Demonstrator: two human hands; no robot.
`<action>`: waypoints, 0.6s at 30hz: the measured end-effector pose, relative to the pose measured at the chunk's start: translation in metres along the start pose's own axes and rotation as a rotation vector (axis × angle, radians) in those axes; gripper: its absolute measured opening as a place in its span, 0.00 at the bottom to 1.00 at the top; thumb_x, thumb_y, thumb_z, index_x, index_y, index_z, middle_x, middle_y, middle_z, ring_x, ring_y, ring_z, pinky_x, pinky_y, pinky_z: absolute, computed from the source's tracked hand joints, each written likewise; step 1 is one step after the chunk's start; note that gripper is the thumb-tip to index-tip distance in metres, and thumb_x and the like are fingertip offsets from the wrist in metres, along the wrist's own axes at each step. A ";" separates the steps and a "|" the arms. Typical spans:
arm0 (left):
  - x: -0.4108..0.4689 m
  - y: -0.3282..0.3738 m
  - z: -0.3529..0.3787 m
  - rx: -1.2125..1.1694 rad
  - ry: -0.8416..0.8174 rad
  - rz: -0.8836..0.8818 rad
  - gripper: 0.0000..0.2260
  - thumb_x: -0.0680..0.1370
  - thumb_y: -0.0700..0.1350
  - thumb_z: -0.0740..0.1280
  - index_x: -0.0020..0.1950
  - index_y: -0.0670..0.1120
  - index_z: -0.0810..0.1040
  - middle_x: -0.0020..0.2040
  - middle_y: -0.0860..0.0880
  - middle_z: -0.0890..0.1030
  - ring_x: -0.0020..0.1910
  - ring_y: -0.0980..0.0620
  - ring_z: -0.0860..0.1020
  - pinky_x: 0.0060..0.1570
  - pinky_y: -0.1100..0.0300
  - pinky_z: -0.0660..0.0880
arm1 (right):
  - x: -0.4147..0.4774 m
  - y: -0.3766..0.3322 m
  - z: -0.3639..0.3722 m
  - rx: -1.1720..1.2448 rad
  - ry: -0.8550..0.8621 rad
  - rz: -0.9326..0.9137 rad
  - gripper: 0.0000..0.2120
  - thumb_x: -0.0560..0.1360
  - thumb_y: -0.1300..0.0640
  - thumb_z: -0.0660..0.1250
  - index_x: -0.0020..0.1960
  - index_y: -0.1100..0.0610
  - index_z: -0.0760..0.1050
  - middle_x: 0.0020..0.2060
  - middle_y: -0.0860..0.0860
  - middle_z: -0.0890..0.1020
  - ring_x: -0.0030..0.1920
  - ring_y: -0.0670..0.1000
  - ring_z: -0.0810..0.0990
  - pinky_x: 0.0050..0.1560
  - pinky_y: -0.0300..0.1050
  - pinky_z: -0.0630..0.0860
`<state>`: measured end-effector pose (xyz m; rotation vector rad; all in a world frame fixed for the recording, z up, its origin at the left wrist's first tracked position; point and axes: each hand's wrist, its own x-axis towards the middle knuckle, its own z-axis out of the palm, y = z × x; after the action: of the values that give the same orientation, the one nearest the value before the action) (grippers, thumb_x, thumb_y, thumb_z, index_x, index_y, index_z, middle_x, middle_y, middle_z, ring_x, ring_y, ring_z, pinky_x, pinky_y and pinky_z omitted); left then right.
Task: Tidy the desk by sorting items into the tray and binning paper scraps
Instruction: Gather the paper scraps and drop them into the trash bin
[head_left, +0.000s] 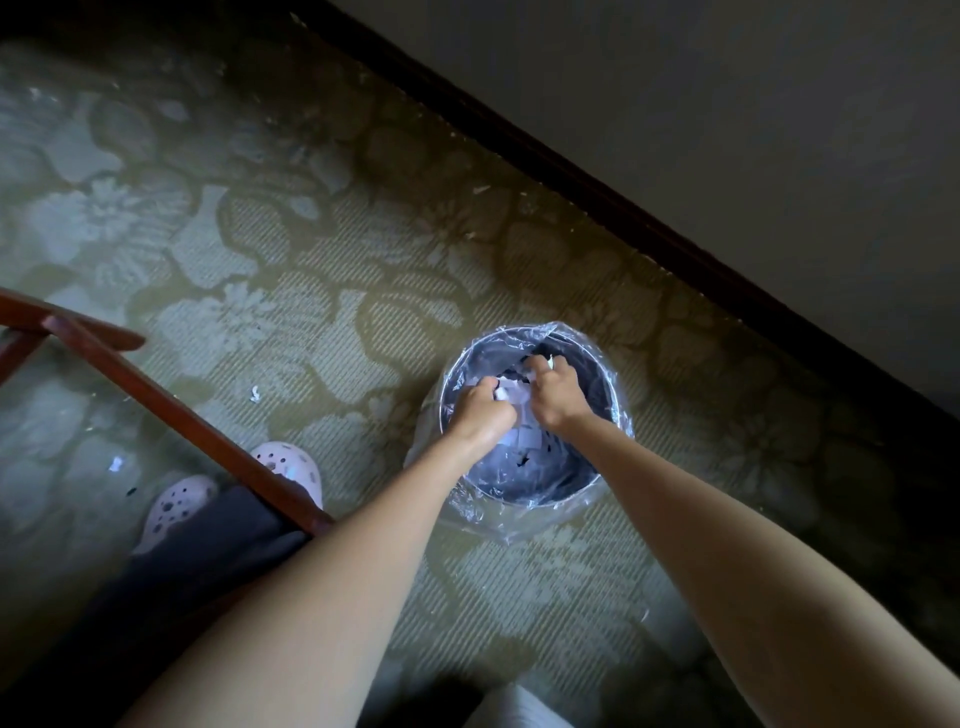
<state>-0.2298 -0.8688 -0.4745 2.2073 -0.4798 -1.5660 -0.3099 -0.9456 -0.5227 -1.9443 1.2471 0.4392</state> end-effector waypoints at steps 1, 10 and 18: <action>-0.003 0.000 0.000 0.014 -0.012 0.018 0.27 0.74 0.33 0.57 0.73 0.46 0.62 0.69 0.41 0.69 0.63 0.41 0.73 0.55 0.54 0.72 | -0.001 0.000 -0.001 0.022 -0.019 0.012 0.20 0.76 0.68 0.51 0.68 0.62 0.64 0.63 0.63 0.64 0.65 0.62 0.62 0.65 0.53 0.61; -0.028 -0.012 -0.010 0.190 0.051 0.077 0.28 0.75 0.30 0.53 0.75 0.46 0.60 0.74 0.43 0.63 0.67 0.42 0.69 0.64 0.49 0.71 | -0.025 -0.004 -0.008 -0.033 -0.111 0.037 0.26 0.75 0.70 0.52 0.73 0.64 0.56 0.77 0.55 0.47 0.75 0.58 0.57 0.71 0.48 0.59; -0.106 0.006 -0.043 0.412 0.135 0.127 0.29 0.77 0.31 0.52 0.77 0.46 0.49 0.78 0.44 0.46 0.77 0.43 0.50 0.74 0.48 0.52 | -0.082 -0.036 -0.024 -0.417 0.065 -0.118 0.24 0.76 0.63 0.57 0.71 0.61 0.60 0.76 0.58 0.47 0.77 0.54 0.45 0.75 0.58 0.43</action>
<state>-0.2233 -0.8171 -0.3723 2.5002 -0.9517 -1.3330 -0.3194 -0.9050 -0.4397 -2.3851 1.1384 0.6171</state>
